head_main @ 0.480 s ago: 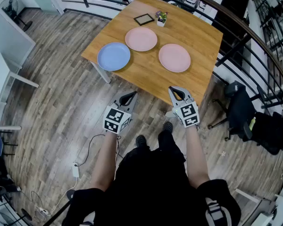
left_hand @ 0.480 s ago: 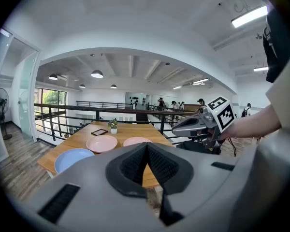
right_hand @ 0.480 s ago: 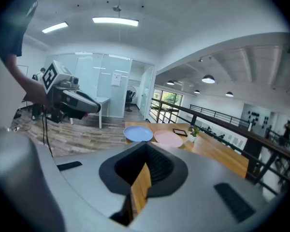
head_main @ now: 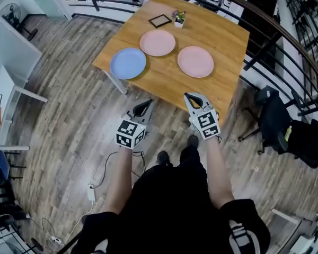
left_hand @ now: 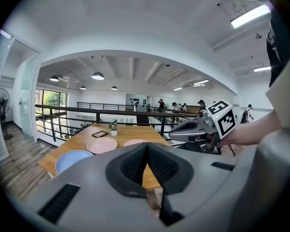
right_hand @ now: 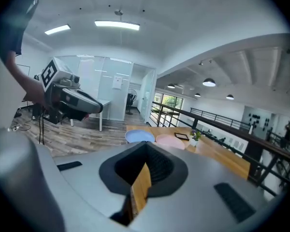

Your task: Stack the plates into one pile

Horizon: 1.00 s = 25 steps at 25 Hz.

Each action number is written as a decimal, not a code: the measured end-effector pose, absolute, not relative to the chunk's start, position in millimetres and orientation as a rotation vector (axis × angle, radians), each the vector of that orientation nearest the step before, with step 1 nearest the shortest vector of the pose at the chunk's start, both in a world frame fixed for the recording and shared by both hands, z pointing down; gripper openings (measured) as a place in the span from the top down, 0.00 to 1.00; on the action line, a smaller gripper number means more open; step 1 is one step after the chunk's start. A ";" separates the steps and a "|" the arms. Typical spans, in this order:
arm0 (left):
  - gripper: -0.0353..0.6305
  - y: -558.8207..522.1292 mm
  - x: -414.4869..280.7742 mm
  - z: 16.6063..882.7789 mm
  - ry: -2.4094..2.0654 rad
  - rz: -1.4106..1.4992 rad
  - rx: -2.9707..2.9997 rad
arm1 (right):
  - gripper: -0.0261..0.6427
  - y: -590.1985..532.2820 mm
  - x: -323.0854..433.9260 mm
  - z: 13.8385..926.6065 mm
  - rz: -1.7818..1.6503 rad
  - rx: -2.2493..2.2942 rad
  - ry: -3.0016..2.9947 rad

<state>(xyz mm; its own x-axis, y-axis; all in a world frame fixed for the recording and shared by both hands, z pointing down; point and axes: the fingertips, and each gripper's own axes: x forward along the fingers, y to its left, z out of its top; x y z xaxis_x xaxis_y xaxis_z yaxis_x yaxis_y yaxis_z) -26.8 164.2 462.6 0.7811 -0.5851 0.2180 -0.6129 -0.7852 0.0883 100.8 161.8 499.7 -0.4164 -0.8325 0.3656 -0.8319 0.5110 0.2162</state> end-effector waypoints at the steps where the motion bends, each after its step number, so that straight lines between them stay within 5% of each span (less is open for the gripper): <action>1: 0.91 166.3 -28.7 464.6 -0.951 0.268 2.811 | 0.95 163.4 103.5 499.9 -0.002 1.383 -2.326; 25: 0.91 171.6 -37.4 460.0 -0.913 0.255 2.867 | 0.91 167.9 96.9 503.1 0.000 1.411 -2.306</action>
